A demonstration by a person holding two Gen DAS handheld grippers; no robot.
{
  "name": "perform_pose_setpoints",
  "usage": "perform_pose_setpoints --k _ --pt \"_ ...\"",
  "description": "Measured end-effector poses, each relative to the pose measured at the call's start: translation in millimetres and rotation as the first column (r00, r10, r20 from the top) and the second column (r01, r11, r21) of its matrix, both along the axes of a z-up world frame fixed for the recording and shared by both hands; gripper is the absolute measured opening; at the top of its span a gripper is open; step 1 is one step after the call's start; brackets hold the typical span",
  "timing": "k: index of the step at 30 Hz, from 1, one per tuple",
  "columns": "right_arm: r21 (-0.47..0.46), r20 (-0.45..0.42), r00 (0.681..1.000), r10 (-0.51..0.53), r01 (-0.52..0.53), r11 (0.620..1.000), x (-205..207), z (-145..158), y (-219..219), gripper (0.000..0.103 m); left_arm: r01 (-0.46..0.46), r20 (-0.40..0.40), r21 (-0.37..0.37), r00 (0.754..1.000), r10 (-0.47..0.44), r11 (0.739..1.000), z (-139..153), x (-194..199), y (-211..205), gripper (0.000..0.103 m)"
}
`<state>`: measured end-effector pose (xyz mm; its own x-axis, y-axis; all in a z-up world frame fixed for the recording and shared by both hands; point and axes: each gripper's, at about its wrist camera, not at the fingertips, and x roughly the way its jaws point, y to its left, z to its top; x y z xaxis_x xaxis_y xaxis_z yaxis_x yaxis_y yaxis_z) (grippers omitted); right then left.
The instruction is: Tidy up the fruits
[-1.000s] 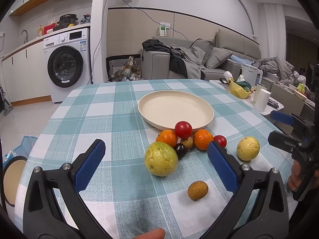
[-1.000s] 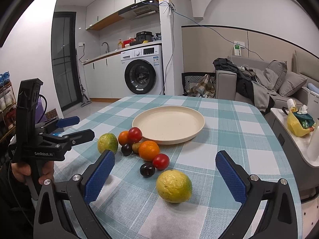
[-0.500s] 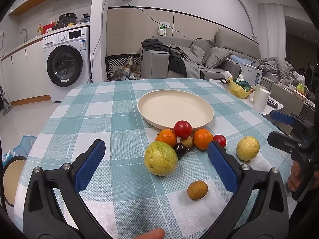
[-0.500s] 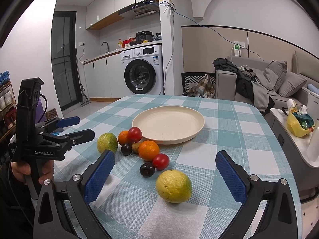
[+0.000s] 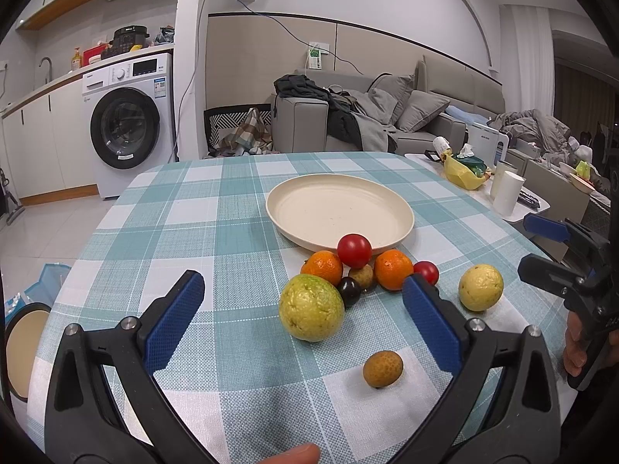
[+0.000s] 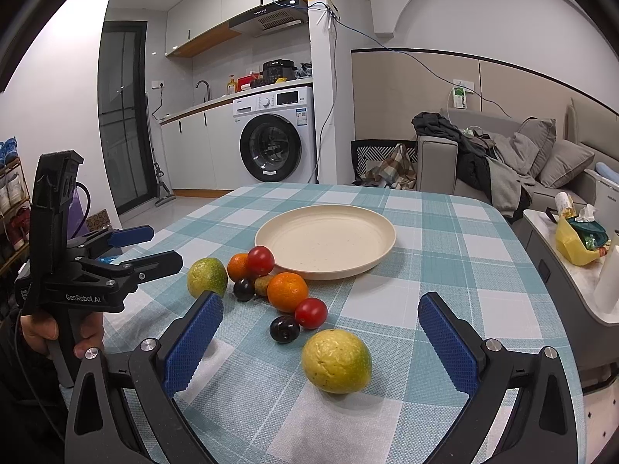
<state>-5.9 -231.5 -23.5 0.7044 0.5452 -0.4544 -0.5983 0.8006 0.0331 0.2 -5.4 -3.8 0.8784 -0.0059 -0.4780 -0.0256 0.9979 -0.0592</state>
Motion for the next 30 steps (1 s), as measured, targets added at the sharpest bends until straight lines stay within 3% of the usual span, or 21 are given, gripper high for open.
perform_pose_setpoints --k 30 --pt "-0.032 0.003 1.0 -0.026 0.026 0.999 1.5 0.7 4.2 0.103 0.004 -0.005 0.003 1.0 -0.004 1.0 -1.7 0.7 -1.8 0.102"
